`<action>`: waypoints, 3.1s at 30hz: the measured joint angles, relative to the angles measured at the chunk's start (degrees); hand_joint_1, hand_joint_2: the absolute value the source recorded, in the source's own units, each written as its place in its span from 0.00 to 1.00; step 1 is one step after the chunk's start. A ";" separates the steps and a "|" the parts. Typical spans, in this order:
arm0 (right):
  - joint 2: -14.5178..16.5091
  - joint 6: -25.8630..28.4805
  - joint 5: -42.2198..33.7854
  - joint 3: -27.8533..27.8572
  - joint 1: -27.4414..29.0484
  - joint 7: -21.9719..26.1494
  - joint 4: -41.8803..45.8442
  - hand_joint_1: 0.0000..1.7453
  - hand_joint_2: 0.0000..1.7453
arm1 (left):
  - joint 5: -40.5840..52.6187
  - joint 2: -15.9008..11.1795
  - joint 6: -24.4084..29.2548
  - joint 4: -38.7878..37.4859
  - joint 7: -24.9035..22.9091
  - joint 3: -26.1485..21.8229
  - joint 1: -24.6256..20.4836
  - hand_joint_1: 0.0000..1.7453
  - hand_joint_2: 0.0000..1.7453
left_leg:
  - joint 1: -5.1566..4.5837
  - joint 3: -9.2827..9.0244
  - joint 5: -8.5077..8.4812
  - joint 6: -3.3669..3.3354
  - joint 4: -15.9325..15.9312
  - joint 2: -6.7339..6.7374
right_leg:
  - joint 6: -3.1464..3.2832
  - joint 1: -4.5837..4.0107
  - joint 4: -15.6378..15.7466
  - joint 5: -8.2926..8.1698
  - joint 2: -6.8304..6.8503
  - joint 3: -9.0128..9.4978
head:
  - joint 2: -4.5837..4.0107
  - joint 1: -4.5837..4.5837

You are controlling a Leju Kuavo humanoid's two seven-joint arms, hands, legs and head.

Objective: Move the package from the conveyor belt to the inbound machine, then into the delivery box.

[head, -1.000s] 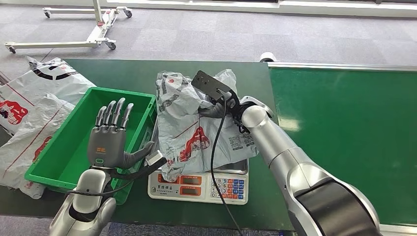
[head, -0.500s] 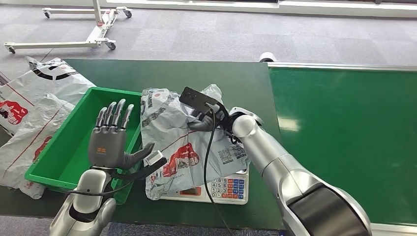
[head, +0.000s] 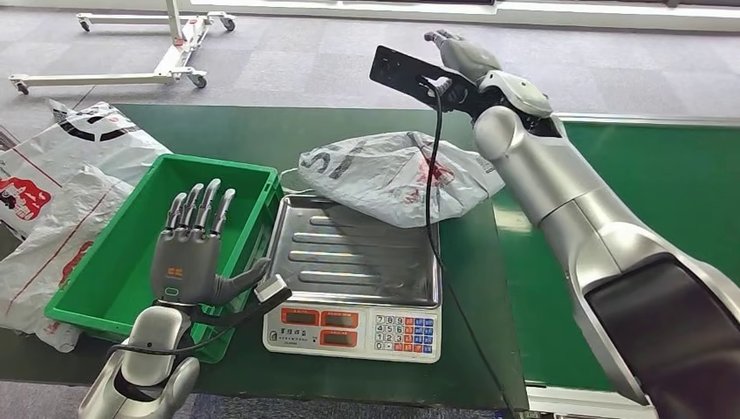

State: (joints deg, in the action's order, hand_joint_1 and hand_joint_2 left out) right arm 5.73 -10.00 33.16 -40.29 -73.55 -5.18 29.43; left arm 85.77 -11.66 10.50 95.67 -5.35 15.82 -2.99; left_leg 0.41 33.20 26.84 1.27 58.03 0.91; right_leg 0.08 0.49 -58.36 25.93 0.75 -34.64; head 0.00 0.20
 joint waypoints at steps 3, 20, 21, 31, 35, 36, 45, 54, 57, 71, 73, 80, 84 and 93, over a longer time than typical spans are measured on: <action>-2.55 2.96 3.38 -1.29 -0.63 0.84 1.26 0.00 0.00 | 0.08 -0.02 0.19 0.02 0.63 0.00 0.01 0.00 0.00 | 0.00 0.01 -0.01 0.02 0.00 -0.04 | 0.00 0.00 0.00 0.00 0.02 0.02 | 0.00 0.01; -8.94 3.08 5.12 -2.46 -3.13 0.58 4.96 0.00 0.00 | 0.11 -0.25 0.17 -0.04 1.25 0.00 -1.11 0.00 0.00 | 0.01 -0.01 -0.02 0.02 0.01 0.03 | 0.00 -0.01 0.00 -0.05 -0.03 -0.01 | 0.00 0.00; -9.21 3.16 5.12 -2.46 -3.08 0.84 4.98 0.00 0.00 | 0.11 -0.33 0.22 -0.14 1.21 0.01 -1.33 0.00 0.00 | 0.01 -0.01 -0.02 0.02 0.02 0.03 | -0.01 -0.01 0.00 -0.05 -0.02 -0.02 | 0.00 -0.01; -12.81 5.34 8.80 -2.40 3.07 4.55 8.51 0.00 0.00 | -0.01 -0.21 6.55 -16.06 4.70 5.41 -21.58 0.00 1.00 | 0.00 0.04 -0.21 -0.04 0.14 -0.15 | -0.07 0.00 0.02 -0.29 0.17 0.02 | 0.00 0.01; -13.86 5.29 9.44 -2.35 5.00 5.20 10.68 0.00 1.00 | -0.01 1.27 8.56 -24.52 5.50 7.34 -29.20 0.00 1.00 | 0.00 0.05 -0.24 -0.05 0.15 0.00 | -0.06 0.01 0.01 -0.35 0.04 -0.02 | 0.00 0.00; -14.12 5.18 9.48 -2.33 5.29 5.27 11.04 0.00 1.00 | -0.05 1.59 8.80 -26.13 5.59 7.72 -30.44 0.00 1.00 | 0.00 0.05 -0.24 -0.05 0.15 0.03 | -0.07 0.01 0.01 -0.35 0.01 -0.04 | 0.00 0.00; -14.89 3.86 8.26 -2.34 6.58 8.17 11.73 0.00 1.00 | -1.25 5.85 9.50 -42.74 7.58 10.39 -42.69 0.00 1.00 | 0.00 0.12 -0.25 -0.05 0.16 0.02 | -0.08 0.00 0.00 -0.36 0.01 -0.07 | 0.00 0.00; -14.00 3.95 7.92 -2.63 8.01 9.28 11.73 0.00 1.00 | -0.60 8.48 9.26 -55.71 7.79 13.07 -50.13 0.00 1.00 | 0.00 0.15 -0.25 -0.05 0.15 0.02 | -0.08 0.00 -0.01 -0.37 0.01 -0.09 | 0.00 0.01; -13.24 4.00 7.85 -2.94 8.77 9.59 11.90 0.00 1.00 | -2.35 9.93 6.75 -60.27 10.11 13.81 -52.78 0.00 1.00 | 0.01 0.15 -0.26 -0.05 0.15 -0.01 | -0.08 -0.01 -0.01 -0.37 0.01 -0.10 | 0.00 0.01; -10.80 3.29 7.19 -4.58 11.67 10.49 13.10 0.00 1.00 | 0.13 15.87 11.10 -69.82 -7.33 32.25 -60.48 0.00 1.00 | -0.03 0.28 -0.30 -0.10 0.16 -0.10 | -0.10 0.05 -0.01 -0.37 0.08 -0.13 | 0.00 0.00; -10.58 3.42 7.44 -4.65 11.73 10.52 13.10 0.00 1.00 | 0.14 15.80 12.99 -70.66 -9.81 35.75 -60.92 0.00 1.00 | -0.02 0.27 -0.30 -0.10 0.15 -0.09 | -0.09 0.04 -0.01 -0.37 0.06 -0.13 | 0.00 0.00; -9.84 3.54 7.95 -5.20 11.95 10.70 13.04 0.00 1.00 | 0.09 15.68 14.17 -72.92 -11.58 43.77 -61.39 0.00 1.00 | -0.01 0.28 -0.37 -0.09 0.15 -0.12 | -0.09 0.02 -0.04 -0.38 0.09 -0.13 | 0.00 0.00; -9.77 3.67 7.78 -5.43 12.17 10.98 12.95 0.00 1.00 | -4.75 16.04 10.82 -74.11 -7.35 43.62 -61.03 0.00 1.00 | -0.02 0.28 -0.37 -0.09 0.15 -0.14 | -0.09 0.03 -0.03 -0.38 0.10 -0.13 | 0.00 0.01; -9.77 3.30 6.88 -5.60 14.09 11.45 12.95 0.00 1.00 | -21.26 18.27 -3.11 -74.92 2.80 29.04 -59.17 0.00 1.00 | -0.02 0.31 -0.37 -0.09 0.15 -0.15 | -0.09 0.03 -0.03 -0.38 0.11 -0.15 | 0.00 0.01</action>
State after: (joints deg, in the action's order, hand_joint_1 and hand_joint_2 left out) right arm -4.04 -6.70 40.04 -45.89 -59.45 6.26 42.38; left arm 64.51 6.61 7.39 20.75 -2.55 44.87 -62.16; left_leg 0.39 33.50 26.47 1.18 58.18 0.76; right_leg -0.01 0.52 -58.39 25.54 0.86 -34.79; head 0.00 0.20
